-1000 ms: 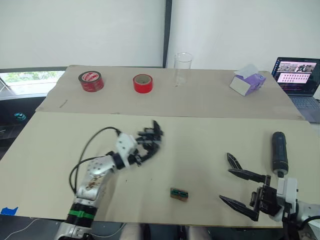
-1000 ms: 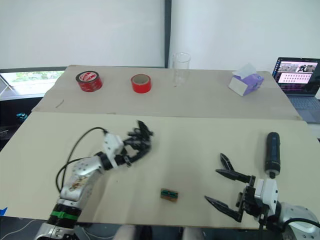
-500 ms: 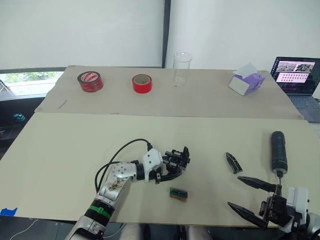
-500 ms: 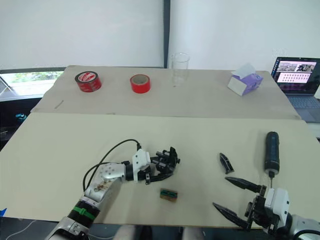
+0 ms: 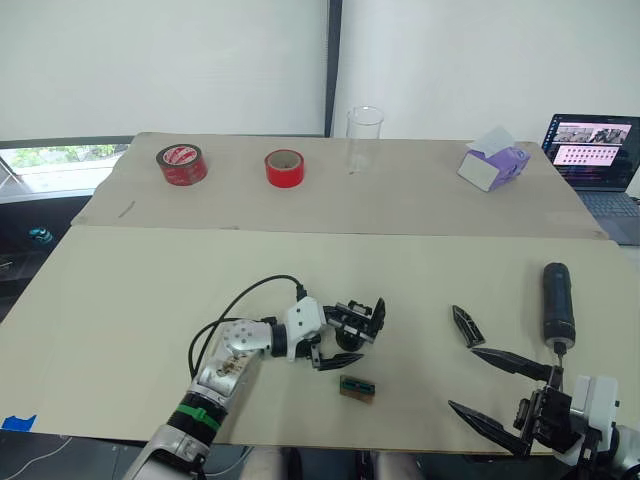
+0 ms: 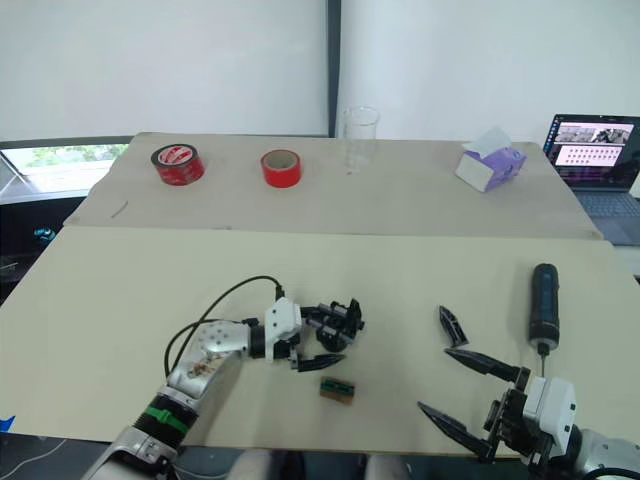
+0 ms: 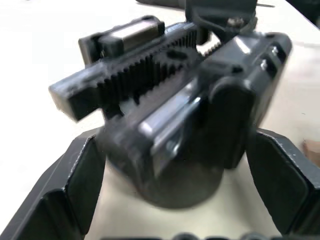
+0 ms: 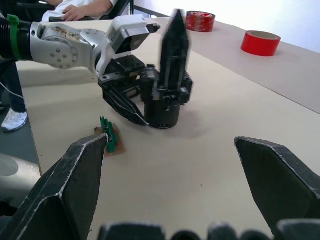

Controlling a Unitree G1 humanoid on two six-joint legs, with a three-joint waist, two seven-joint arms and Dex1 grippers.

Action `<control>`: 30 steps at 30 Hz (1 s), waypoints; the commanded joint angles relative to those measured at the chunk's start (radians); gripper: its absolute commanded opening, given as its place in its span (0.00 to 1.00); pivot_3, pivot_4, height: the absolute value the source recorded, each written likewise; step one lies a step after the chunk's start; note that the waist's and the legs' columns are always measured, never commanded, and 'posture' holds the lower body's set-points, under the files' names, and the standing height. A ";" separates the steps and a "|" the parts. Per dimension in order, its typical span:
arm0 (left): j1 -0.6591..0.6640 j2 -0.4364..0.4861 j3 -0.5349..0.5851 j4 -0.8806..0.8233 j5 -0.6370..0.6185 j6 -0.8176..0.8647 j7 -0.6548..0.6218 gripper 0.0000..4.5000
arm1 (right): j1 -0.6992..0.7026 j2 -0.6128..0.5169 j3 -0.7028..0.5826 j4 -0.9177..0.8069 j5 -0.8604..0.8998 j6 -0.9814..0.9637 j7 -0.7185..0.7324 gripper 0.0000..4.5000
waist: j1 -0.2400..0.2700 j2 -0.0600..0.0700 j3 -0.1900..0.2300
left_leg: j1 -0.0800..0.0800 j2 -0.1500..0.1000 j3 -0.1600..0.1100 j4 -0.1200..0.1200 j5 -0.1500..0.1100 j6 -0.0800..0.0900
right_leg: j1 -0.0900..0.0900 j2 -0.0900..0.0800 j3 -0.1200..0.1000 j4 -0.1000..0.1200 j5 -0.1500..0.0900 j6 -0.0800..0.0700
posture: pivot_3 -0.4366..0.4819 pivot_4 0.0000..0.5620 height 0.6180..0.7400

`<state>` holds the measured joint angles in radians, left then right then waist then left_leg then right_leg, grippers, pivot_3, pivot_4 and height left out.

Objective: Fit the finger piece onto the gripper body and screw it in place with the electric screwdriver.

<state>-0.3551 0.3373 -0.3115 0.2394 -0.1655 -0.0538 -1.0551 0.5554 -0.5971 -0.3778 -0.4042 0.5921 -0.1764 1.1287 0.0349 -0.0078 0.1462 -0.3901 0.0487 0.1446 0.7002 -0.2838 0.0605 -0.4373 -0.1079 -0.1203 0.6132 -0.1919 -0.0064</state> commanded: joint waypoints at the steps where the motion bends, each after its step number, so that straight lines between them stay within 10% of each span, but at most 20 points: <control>1: -0.056 0.033 0.043 0.067 -0.060 0.003 -0.111 0.99 | 0.003 -0.012 -0.028 -0.047 0.012 0.011 -0.019 1.00 | 0.002 0.000 0.000 | 0.000 0.000 0.000 0.000 0.000 0.000 | 0.000 0.000 0.000 0.000 0.000 0.000 | 0.48 0.27 1.00; 9: -0.288 -0.012 0.011 0.386 -0.042 -0.066 -0.375 0.99 | 0.019 -0.007 -0.029 -0.093 0.004 0.028 -0.071 1.00 | 0.007 0.000 0.000 | -0.003 -0.002 0.000 0.003 -0.001 0.003 | 0.000 -0.001 -0.001 -0.001 0.000 0.000 | 0.48 0.27 1.00; 20: -0.336 -0.116 0.005 0.524 0.022 -0.184 -0.419 0.99 | 0.059 0.005 -0.025 -0.157 -0.009 0.037 -0.129 1.00 | -0.001 -0.001 0.000 | -0.004 -0.003 -0.001 0.005 -0.002 0.005 | 0.000 -0.001 0.000 0.000 0.000 0.001 | 0.48 0.27 1.00; 26: -0.288 -0.111 0.062 0.503 0.009 -0.232 -0.332 0.51 | 0.061 0.001 -0.026 -0.160 -0.010 0.038 -0.137 1.00 | -0.001 -0.001 0.000 | -0.004 -0.003 -0.001 0.005 -0.002 0.005 | 0.000 -0.001 0.000 0.000 0.000 0.001 | 0.48 0.27 1.00; 30: -0.182 -0.099 0.086 0.321 0.008 -0.154 -0.218 0.51 | 0.035 -0.011 -0.018 -0.149 -0.009 0.046 -0.135 1.00 | -0.010 -0.001 0.000 | -0.003 -0.002 -0.001 0.005 -0.002 0.005 | 0.000 -0.001 0.000 0.000 0.000 0.001 | 0.48 0.27 1.00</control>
<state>-0.5735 0.2327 -0.2449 0.6394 -0.1514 -0.2433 -1.3302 0.6001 -0.5984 -0.3848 -0.5312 0.5726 -0.1368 0.9953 0.0244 -0.0084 0.1464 -0.3930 0.0470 0.1434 0.7052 -0.2858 0.0651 -0.4370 -0.1086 -0.1199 0.6134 -0.1918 -0.0053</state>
